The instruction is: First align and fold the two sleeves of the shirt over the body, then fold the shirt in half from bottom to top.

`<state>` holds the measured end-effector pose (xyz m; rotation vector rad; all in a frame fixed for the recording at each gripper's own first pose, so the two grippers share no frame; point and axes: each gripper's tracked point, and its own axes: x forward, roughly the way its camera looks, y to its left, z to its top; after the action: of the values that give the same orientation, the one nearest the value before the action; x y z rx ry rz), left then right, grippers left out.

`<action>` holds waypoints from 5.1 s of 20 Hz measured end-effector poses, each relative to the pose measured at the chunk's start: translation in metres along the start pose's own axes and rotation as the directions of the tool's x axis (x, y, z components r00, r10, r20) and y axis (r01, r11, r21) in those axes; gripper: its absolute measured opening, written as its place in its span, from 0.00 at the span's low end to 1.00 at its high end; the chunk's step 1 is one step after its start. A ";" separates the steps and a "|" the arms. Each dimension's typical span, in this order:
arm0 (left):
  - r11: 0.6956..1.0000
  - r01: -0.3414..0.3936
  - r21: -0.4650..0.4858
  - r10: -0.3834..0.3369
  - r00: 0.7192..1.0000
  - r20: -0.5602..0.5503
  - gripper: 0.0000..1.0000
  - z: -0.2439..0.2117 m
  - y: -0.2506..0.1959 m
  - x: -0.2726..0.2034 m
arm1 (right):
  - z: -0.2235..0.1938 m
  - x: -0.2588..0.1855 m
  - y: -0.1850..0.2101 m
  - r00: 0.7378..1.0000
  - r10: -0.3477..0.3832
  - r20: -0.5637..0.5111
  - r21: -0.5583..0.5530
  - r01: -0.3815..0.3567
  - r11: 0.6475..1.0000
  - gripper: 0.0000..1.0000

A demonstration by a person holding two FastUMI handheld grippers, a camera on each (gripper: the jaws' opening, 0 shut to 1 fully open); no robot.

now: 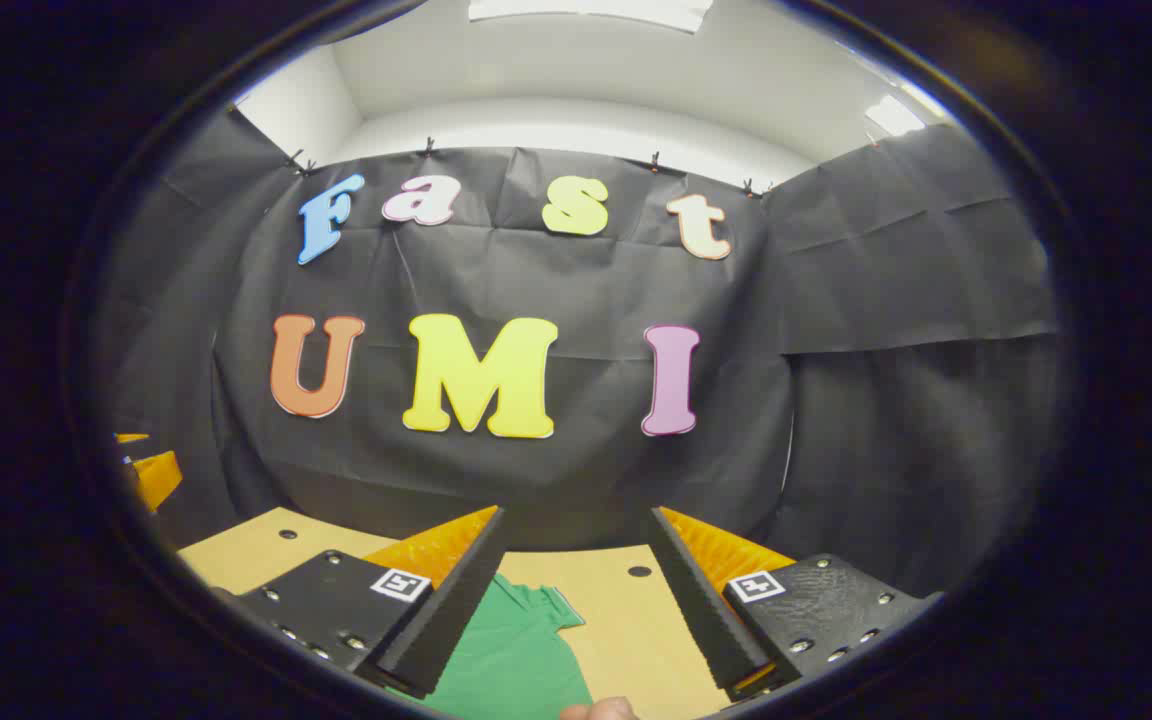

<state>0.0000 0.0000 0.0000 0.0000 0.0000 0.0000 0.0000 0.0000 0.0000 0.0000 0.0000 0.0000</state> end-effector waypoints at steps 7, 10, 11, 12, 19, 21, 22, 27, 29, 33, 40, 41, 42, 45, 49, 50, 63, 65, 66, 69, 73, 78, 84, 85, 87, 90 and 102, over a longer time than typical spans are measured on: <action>1.000 -0.020 0.011 0.020 1.000 0.008 0.96 0.001 -0.004 0.003 | -0.006 0.012 0.006 0.999 0.035 -0.013 0.014 -0.035 0.999 0.92; 1.000 -0.021 0.012 0.021 1.000 -0.008 0.96 -0.005 -0.009 0.001 | -0.012 0.009 0.008 0.998 0.056 -0.032 0.008 -0.055 0.998 0.92; 1.000 -0.021 0.008 0.021 1.000 -0.009 0.96 -0.005 -0.010 -0.001 | -0.015 0.009 0.007 0.997 0.059 -0.039 0.004 -0.059 0.998 0.92; 1.000 -0.023 0.007 0.023 1.000 -0.009 0.96 -0.005 -0.011 -0.002 | -0.016 0.009 0.007 0.997 0.064 -0.044 0.003 -0.064 0.998 0.93; 0.999 -0.044 0.018 0.044 0.999 -0.010 0.96 -0.009 -0.012 -0.008 | -0.024 0.010 0.004 0.993 0.091 -0.077 -0.006 -0.092 0.996 0.92; 0.999 -0.045 0.015 0.045 0.999 -0.029 0.96 -0.016 -0.015 -0.006 | -0.030 0.015 0.001 0.992 0.093 -0.086 -0.014 -0.095 0.995 0.93; 0.999 -0.043 0.015 0.044 0.999 -0.032 0.96 -0.017 -0.015 -0.007 | -0.033 0.020 0.000 0.991 0.095 -0.092 -0.017 -0.097 0.995 0.94; 0.998 -0.045 0.036 0.047 0.997 -0.056 0.96 -0.028 -0.019 0.003 | -0.070 0.070 -0.002 0.974 0.119 -0.194 -0.034 -0.128 0.991 0.93; 0.998 -0.050 0.037 0.053 0.996 -0.073 0.96 -0.033 -0.019 0.012 | -0.091 0.095 0.002 0.954 0.141 -0.265 -0.026 -0.153 0.988 0.93; 0.998 -0.052 0.043 0.055 0.995 -0.081 0.96 -0.035 -0.021 0.028 | -0.138 0.158 0.015 0.900 0.169 -0.402 -0.024 -0.195 0.981 0.93; 0.994 -0.077 0.083 0.087 0.988 -0.127 0.97 -0.050 -0.008 0.048 | -0.266 0.273 0.038 0.755 0.167 -0.634 -0.014 -0.227 0.974 0.93; 0.992 -0.089 0.089 0.101 0.986 -0.133 0.96 -0.051 -0.002 0.049 | -0.289 0.287 0.037 0.739 0.142 -0.659 -0.040 -0.223 0.974 0.93; 0.990 -0.103 0.093 0.115 0.984 -0.138 0.96 -0.052 0.005 0.050 | -0.307 0.299 0.037 0.727 0.123 -0.676 -0.064 -0.224 0.972 0.93; 0.984 -0.138 0.112 0.155 0.974 -0.163 0.96 -0.058 0.019 0.048 | -0.350 0.329 0.042 0.689 0.090 -0.719 -0.074 -0.204 0.976 0.93; 0.975 -0.185 0.126 0.206 0.960 -0.189 0.97 -0.065 0.035 0.047 | -0.391 0.360 0.040 0.650 0.038 -0.759 -0.097 -0.171 0.980 0.93; 0.973 -0.191 0.128 0.214 0.958 -0.193 0.97 -0.067 0.036 0.047 | -0.397 0.364 0.041 0.646 0.025 -0.763 -0.112 -0.170 0.979 0.92; 0.976 -0.180 0.119 0.202 0.955 -0.216 0.97 -0.074 0.027 0.055 | -0.418 0.358 0.068 0.558 0.070 -0.827 -0.023 -0.159 0.987 0.02; 0.974 -0.184 0.128 0.208 0.955 -0.210 0.97 -0.072 0.030 0.051 | -0.416 0.353 0.067 0.553 0.069 -0.830 -0.014 -0.145 0.989 0.01; 0.974 -0.188 0.128 0.211 0.955 -0.208 0.97 -0.072 0.033 0.049 | -0.413 0.352 0.068 0.557 0.077 -0.827 -0.006 -0.146 0.989 0.01; 0.972 -0.200 0.122 0.223 0.950 -0.217 0.97 -0.074 0.039 0.044 | -0.390 0.352 0.073 0.604 0.092 -0.791 0.005 -0.144 0.990 0.01; 0.972 -0.201 0.118 0.222 0.953 -0.205 0.97 -0.070 0.038 0.043 | -0.359 0.344 0.093 0.648 0.138 -0.749 0.052 -0.151 0.987 0.01; 0.975 -0.189 0.116 0.209 0.958 -0.195 0.97 -0.068 0.034 0.040 | -0.343 0.324 0.128 0.663 0.177 -0.728 0.062 -0.193 0.979 0.01; 0.971 -0.205 0.124 0.226 0.956 -0.190 0.97 -0.063 0.042 0.033 | -0.351 0.307 0.175 0.641 0.229 -0.733 0.085 -0.248 0.965 0.01; 0.969 -0.212 0.129 0.234 0.954 -0.190 0.97 -0.063 0.045 0.031 | -0.354 0.305 0.181 0.634 0.233 -0.737 0.085 -0.256 0.963 0.01; 0.965 -0.226 0.133 0.248 0.951 -0.183 0.97 -0.059 0.051 0.028 | -0.365 0.301 0.193 0.610 0.242 -0.754 0.088 -0.271 0.958 0.01; 0.962 -0.242 0.127 0.262 0.947 -0.183 0.97 -0.059 0.058 0.025 | -0.396 0.284 0.204 0.522 0.267 -0.810 0.113 -0.308 0.945 0.34; 0.978 -0.190 0.089 0.202 0.967 -0.153 0.97 -0.057 0.050 0.039 | -0.291 0.271 0.171 0.734 0.302 -0.609 0.053 -0.343 0.938 0.94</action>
<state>0.0390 0.0504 -0.0569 0.0741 0.1622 0.1986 0.2714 0.1707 -0.2906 -0.0645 0.6577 0.3550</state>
